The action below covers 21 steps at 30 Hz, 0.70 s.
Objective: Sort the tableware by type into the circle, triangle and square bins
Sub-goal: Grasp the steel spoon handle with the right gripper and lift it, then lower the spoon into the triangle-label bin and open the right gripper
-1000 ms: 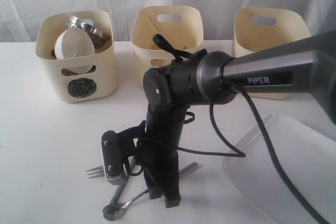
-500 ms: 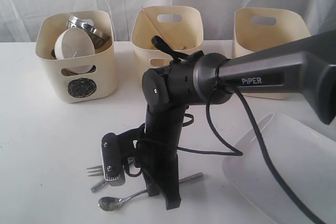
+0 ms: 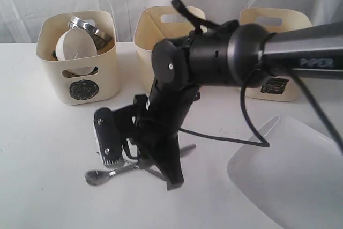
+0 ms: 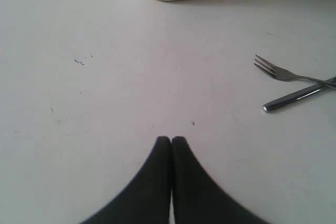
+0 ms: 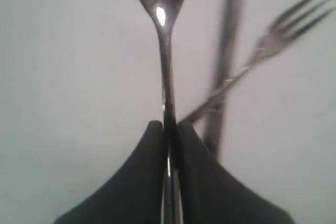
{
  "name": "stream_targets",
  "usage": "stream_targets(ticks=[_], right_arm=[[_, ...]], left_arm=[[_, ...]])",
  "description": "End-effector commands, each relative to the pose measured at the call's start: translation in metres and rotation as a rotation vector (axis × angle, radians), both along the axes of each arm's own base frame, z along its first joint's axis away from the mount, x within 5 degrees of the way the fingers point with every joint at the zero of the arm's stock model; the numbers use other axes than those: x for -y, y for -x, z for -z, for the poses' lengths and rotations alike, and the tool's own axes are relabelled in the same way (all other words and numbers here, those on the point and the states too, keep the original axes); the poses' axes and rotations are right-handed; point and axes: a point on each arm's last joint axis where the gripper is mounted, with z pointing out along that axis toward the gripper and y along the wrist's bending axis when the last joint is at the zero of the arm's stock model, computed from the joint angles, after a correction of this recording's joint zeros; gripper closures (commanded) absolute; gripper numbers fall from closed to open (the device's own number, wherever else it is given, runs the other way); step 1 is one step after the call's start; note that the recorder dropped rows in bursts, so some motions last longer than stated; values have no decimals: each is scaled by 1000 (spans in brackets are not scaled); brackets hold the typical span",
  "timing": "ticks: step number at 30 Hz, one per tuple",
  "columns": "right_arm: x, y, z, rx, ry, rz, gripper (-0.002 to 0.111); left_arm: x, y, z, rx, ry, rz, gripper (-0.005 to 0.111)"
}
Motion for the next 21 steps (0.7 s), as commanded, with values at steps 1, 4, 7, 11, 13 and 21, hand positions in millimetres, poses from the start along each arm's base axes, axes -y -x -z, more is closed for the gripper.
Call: stream_targets(ticks=[1, 4, 7, 11, 13, 21], right_arm=[[-2, -5, -43, 204, -161, 72, 108], [-2, -12, -66, 297, -309, 233, 108], [0, -22, -81, 337, -464, 420, 108], [5, -33, -90, 333, -608, 607, 108], [9, -38, -92, 322, -661, 678, 108], [31, -62, -110, 331, -954, 955, 108]], left_arm=[[1, 1, 4, -29, 7, 9, 107], [1, 1, 4, -29, 7, 9, 107], [1, 1, 4, -29, 7, 9, 107], [1, 1, 4, -29, 7, 9, 107], [1, 1, 4, -29, 7, 9, 107], [1, 1, 4, -29, 7, 9, 107]])
